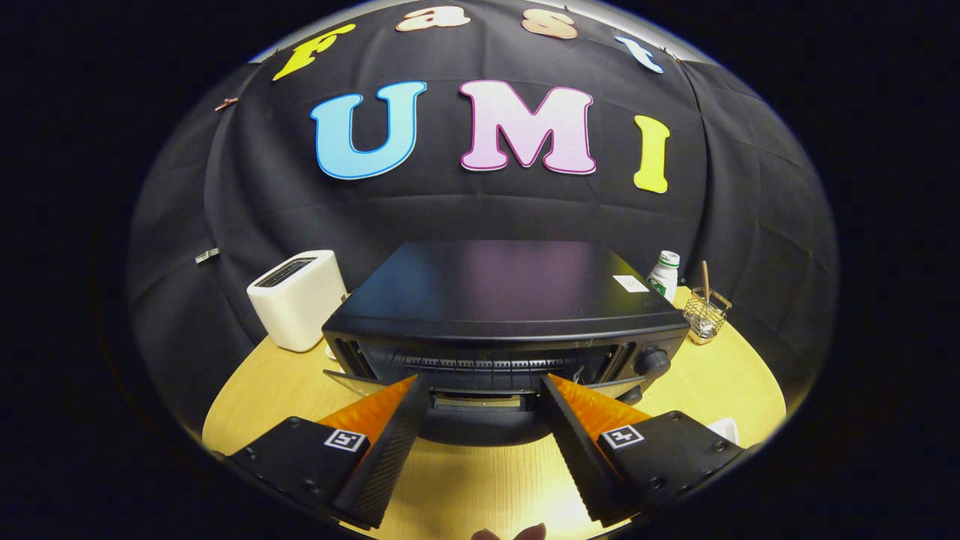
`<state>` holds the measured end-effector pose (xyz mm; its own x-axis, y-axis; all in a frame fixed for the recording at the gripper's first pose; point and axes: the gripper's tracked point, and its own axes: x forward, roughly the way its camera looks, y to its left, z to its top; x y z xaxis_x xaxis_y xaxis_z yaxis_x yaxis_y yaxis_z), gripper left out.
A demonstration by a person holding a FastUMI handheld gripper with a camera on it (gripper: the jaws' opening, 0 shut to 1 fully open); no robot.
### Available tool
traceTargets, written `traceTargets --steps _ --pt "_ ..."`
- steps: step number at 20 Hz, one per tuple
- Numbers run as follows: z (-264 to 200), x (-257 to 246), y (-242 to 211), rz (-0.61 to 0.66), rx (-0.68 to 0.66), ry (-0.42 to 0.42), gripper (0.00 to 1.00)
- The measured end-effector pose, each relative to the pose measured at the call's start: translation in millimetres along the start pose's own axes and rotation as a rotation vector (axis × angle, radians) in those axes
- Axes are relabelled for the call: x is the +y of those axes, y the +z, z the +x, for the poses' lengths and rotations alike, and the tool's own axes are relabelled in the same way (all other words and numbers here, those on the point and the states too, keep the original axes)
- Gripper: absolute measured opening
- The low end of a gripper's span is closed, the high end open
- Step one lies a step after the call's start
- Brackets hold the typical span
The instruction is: Open the toaster oven, put the food inside, and close the toaster oven door.
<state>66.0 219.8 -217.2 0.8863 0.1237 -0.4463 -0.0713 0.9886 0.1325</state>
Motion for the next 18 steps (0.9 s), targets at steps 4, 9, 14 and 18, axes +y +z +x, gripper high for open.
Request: traceTargets --steps 4,9,14,18 --pt "-13.4 -1.1 -18.7 -0.012 0.022 -0.011 0.98" --pt "-28.1 -0.4 -45.1 -0.039 0.061 -0.023 0.98" --pt "-37.9 -2.2 -71.0 -0.057 0.116 -0.021 0.98" --pt "-48.1 -1.0 -105.4 -0.118 0.175 -0.004 0.98"
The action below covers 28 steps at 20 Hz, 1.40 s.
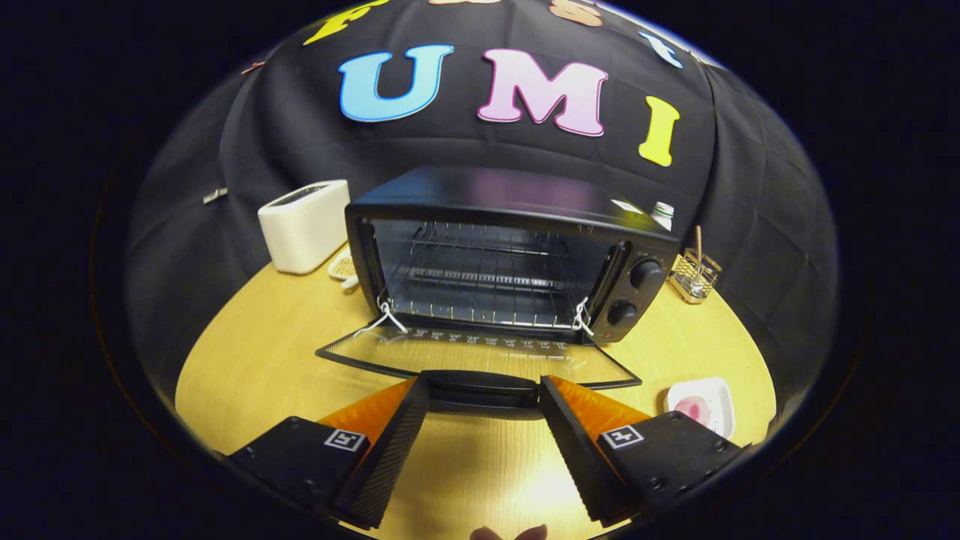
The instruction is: Open the toaster oven, put the food inside, and close the toaster oven door.
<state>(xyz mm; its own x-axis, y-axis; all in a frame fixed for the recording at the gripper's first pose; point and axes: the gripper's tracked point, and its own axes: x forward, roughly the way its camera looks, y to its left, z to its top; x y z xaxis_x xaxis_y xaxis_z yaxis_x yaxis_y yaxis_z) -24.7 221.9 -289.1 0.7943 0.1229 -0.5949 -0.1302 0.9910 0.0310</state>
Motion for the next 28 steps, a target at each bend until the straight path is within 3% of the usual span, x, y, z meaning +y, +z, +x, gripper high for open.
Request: traceTargets --steps 3,8,11,15,19,22,28 --pt "1.7 1.1 -26.2 -0.041 0.053 0.018 0.98" --pt "14.5 -0.1 -56.9 0.005 0.197 0.067 0.98" --pt "11.0 0.7 -59.9 0.008 0.203 0.094 0.98" --pt "-2.5 -1.0 -46.1 0.031 0.155 0.152 0.98" --pt "-18.9 -15.2 -0.1 0.026 -0.002 0.212 0.98" --pt "-33.3 -26.3 11.2 0.029 -0.024 0.273 0.98" --pt "-57.9 -92.6 50.9 -0.048 -0.156 0.253 0.97"
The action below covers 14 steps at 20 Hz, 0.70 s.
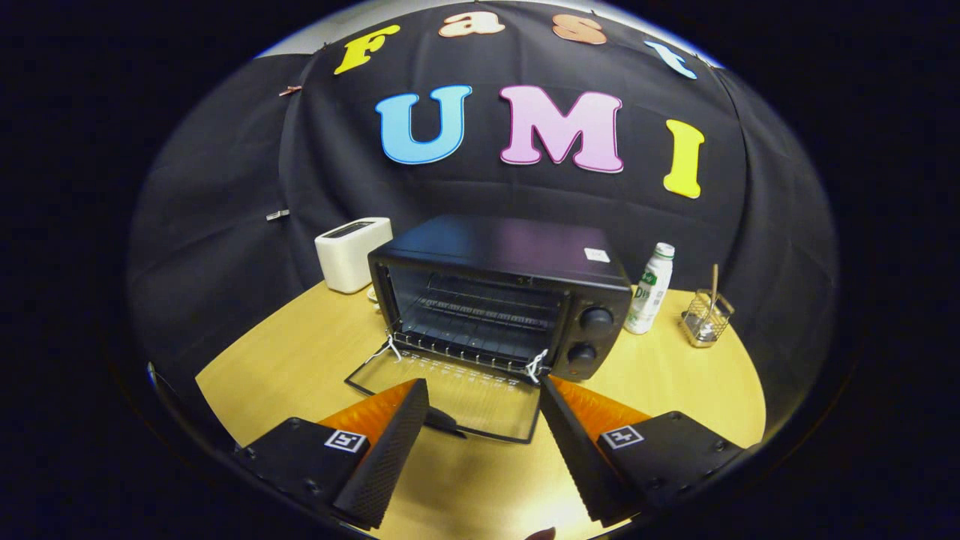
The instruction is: Open the toaster oven, put the food inside, and close the toaster oven door.
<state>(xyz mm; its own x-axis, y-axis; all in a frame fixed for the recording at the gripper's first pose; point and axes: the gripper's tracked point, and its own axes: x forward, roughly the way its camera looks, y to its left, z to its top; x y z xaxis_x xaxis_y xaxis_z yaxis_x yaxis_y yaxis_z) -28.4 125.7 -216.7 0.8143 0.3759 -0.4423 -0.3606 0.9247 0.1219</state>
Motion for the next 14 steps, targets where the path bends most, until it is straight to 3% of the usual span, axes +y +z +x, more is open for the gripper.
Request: traceTargets --steps 7,14 --pt "-33.1 -97.3 3.8 0.049 0.037 -0.061 0.97" --pt "-57.1 -184.5 -33.8 0.11 0.163 -0.095 0.98"
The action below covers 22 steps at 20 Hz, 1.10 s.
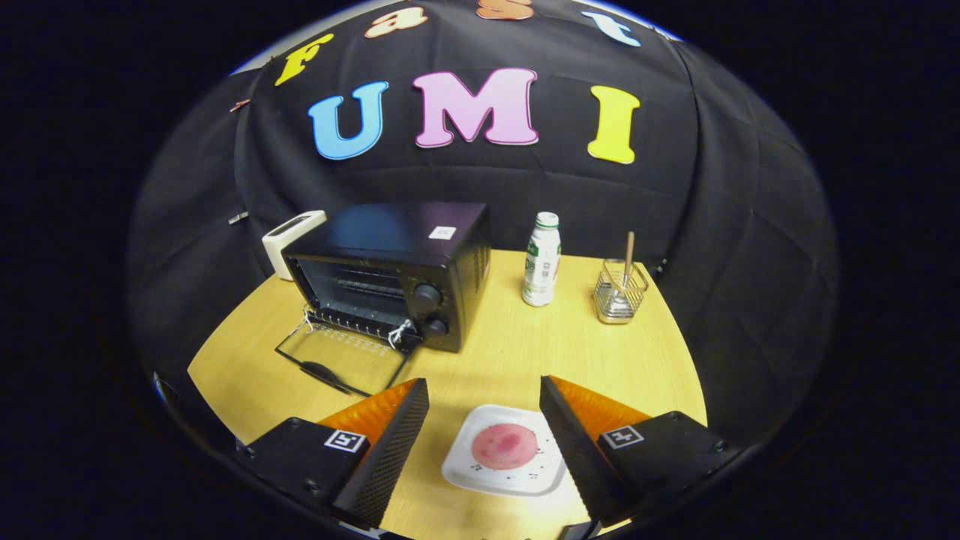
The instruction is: Open the toaster oven, put the food inside, and close the toaster oven door.
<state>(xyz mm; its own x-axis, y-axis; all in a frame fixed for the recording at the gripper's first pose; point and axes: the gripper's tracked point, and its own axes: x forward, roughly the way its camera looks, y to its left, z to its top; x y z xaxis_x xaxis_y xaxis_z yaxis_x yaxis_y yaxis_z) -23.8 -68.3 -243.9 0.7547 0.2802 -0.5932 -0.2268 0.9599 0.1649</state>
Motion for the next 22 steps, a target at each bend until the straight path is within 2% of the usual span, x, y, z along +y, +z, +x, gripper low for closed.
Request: traceTargets --steps 8,15,16,17,20,22 --pt "15.3 -59.6 -70.3 0.079 0.242 0.034 0.99" --pt "42.8 -79.7 -131.2 0.179 0.458 0.048 0.99" --pt "45.4 -81.1 -138.3 0.179 0.492 0.045 0.97" --pt "47.8 -83.8 -143.5 0.183 0.52 0.041 0.89" --pt "57.6 -90.8 -156.0 0.218 0.592 0.024 0.87" --pt "59.4 -93.0 -166.8 0.24 0.651 0.002 0.56"
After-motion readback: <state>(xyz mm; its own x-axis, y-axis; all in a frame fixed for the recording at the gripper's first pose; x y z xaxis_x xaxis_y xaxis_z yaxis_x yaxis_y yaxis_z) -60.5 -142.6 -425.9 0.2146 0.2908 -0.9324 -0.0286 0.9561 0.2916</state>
